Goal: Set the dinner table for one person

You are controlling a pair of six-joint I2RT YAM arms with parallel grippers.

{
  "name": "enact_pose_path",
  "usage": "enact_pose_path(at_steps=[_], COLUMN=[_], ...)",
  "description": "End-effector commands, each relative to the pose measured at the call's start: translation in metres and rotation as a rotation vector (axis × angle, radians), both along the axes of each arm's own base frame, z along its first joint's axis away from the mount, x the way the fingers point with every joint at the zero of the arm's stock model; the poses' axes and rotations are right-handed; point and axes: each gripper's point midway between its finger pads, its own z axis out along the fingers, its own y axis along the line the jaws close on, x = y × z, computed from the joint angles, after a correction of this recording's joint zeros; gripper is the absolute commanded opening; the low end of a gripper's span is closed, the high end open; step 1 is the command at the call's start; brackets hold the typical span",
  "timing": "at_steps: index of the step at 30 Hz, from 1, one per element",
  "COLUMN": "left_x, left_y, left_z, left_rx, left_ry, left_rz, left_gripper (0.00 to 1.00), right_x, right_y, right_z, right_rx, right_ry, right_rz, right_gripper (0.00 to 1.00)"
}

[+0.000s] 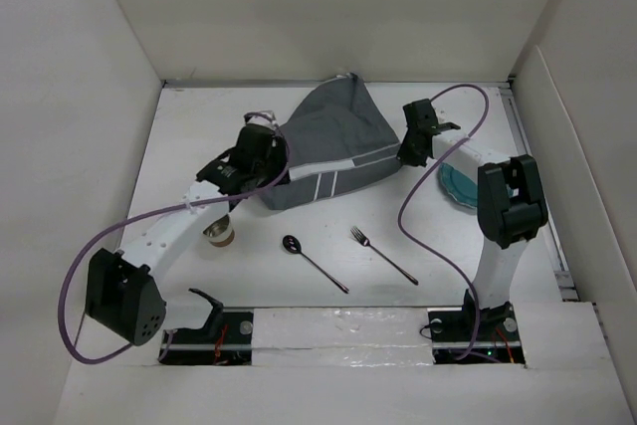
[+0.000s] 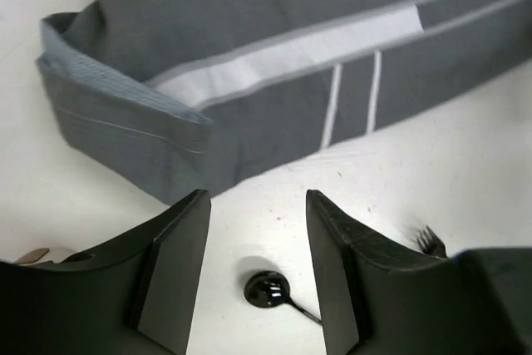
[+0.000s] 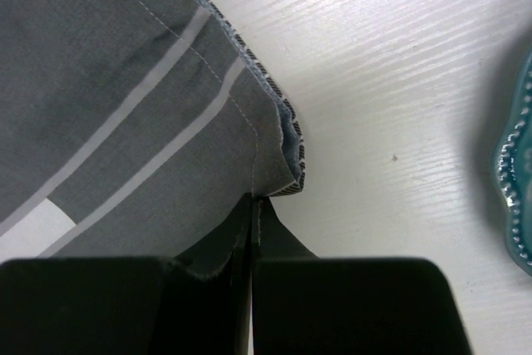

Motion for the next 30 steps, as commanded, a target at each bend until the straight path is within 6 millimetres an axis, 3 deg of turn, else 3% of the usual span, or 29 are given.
enact_pose_path(at_steps=[1,7,15,21,26,30], left_x=[-0.011,-0.002,0.012,0.014,0.006,0.006], left_y=[0.006,0.017,0.009,0.013,0.010,0.010], left_z=[-0.001,-0.042,-0.054,-0.065,-0.074,-0.079], left_rx=[0.211,0.389,0.406,0.463,0.626,0.683], left_ry=[0.035,0.156,0.160,0.156,0.135,0.127], left_rz=[-0.026,0.016,-0.005,-0.007,-0.033,-0.002], left_gripper=[0.46,0.59,0.59,0.46,0.47,0.43], right_x=[0.013,0.013,0.009,0.011,0.016,0.018], right_y=[0.000,0.006,0.009,0.006,0.012,0.019], right_z=[0.019,0.017,0.017,0.020,0.028,0.032], right_rx=[0.029,0.057,0.069,0.079,0.102,0.135], right_ry=[-0.080,-0.091,-0.092,-0.102,-0.130,-0.144], right_rz=[0.012,0.038,0.059,0.058,0.071,0.095], right_gripper=[0.00,0.00,0.00,0.00,0.00,0.00])
